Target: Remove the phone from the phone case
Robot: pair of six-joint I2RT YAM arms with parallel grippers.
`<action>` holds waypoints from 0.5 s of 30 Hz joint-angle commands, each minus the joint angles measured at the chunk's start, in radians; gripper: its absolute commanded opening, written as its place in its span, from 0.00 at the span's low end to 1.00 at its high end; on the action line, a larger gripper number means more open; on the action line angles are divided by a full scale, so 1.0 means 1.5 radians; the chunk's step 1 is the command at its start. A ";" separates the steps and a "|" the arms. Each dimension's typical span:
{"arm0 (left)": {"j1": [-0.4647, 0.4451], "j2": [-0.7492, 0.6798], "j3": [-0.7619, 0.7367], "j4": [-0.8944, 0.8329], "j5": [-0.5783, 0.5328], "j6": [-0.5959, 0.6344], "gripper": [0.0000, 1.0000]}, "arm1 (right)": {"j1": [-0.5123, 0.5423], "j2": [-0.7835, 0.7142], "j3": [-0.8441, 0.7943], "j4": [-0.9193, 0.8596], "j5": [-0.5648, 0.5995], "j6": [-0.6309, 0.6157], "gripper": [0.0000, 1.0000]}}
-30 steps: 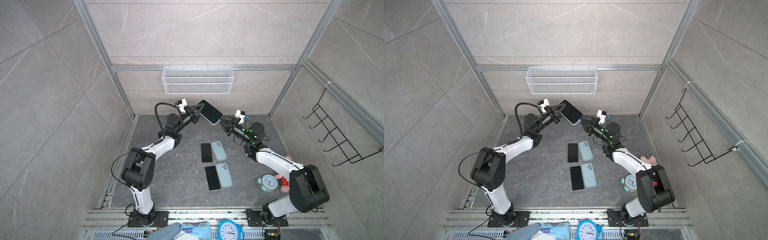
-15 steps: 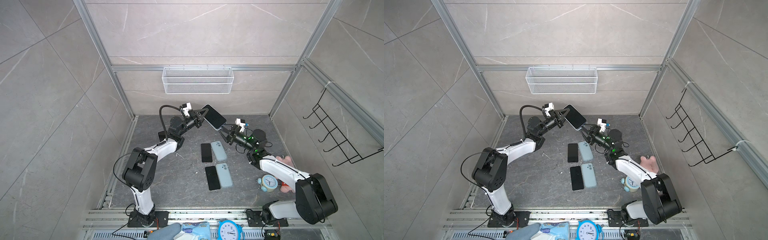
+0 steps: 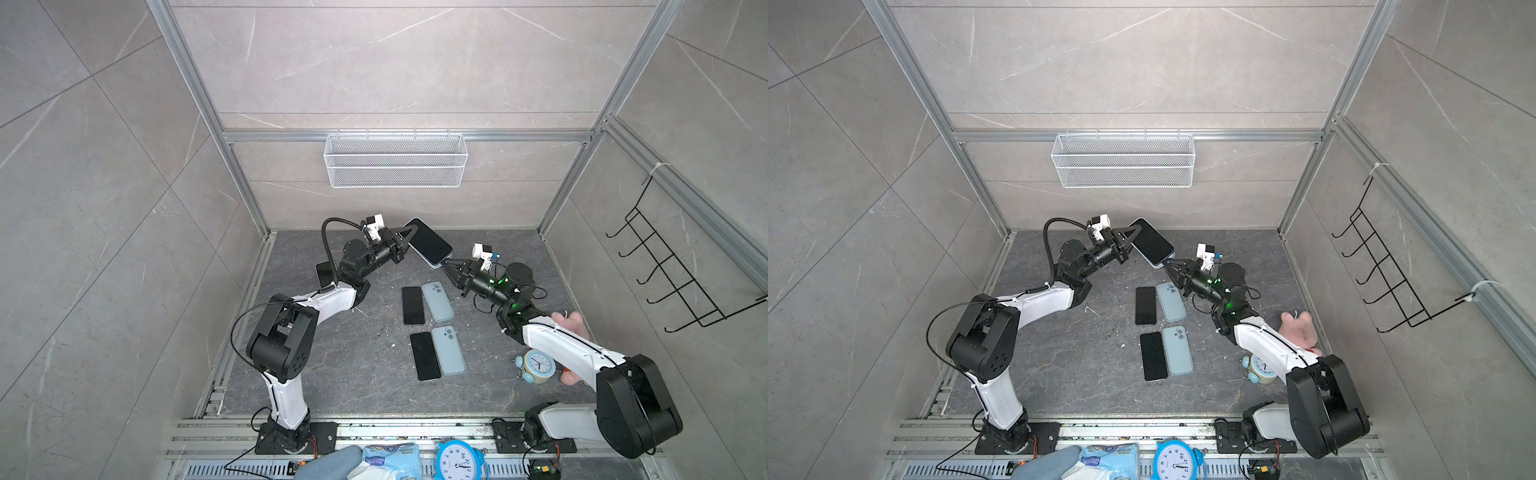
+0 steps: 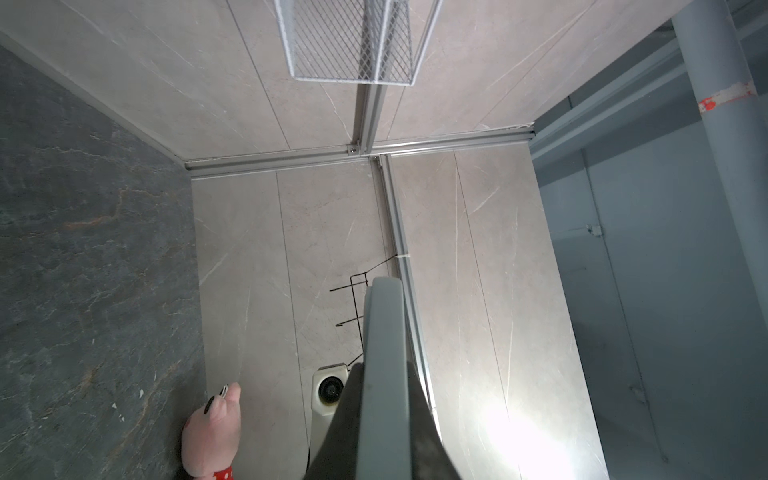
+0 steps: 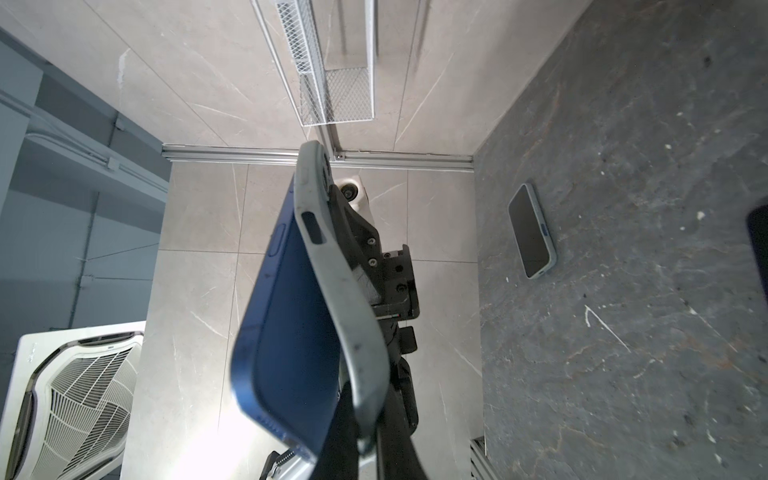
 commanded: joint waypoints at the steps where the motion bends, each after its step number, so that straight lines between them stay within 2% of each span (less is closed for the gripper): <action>1: -0.017 -0.006 -0.020 0.087 0.019 0.009 0.00 | 0.002 -0.039 -0.013 -0.027 0.024 -0.034 0.00; 5: -0.025 -0.004 -0.060 0.074 0.036 0.025 0.03 | 0.003 -0.068 -0.024 -0.057 0.039 -0.052 0.00; 11: -0.028 -0.013 -0.106 0.052 0.027 0.066 0.54 | 0.003 -0.103 -0.035 -0.126 0.042 -0.083 0.00; 12: -0.027 -0.018 -0.109 0.033 0.025 0.078 0.61 | 0.003 -0.108 -0.039 -0.139 0.042 -0.089 0.00; 15: -0.020 -0.041 -0.125 -0.018 0.014 0.121 0.68 | 0.003 -0.120 -0.048 -0.171 0.045 -0.103 0.00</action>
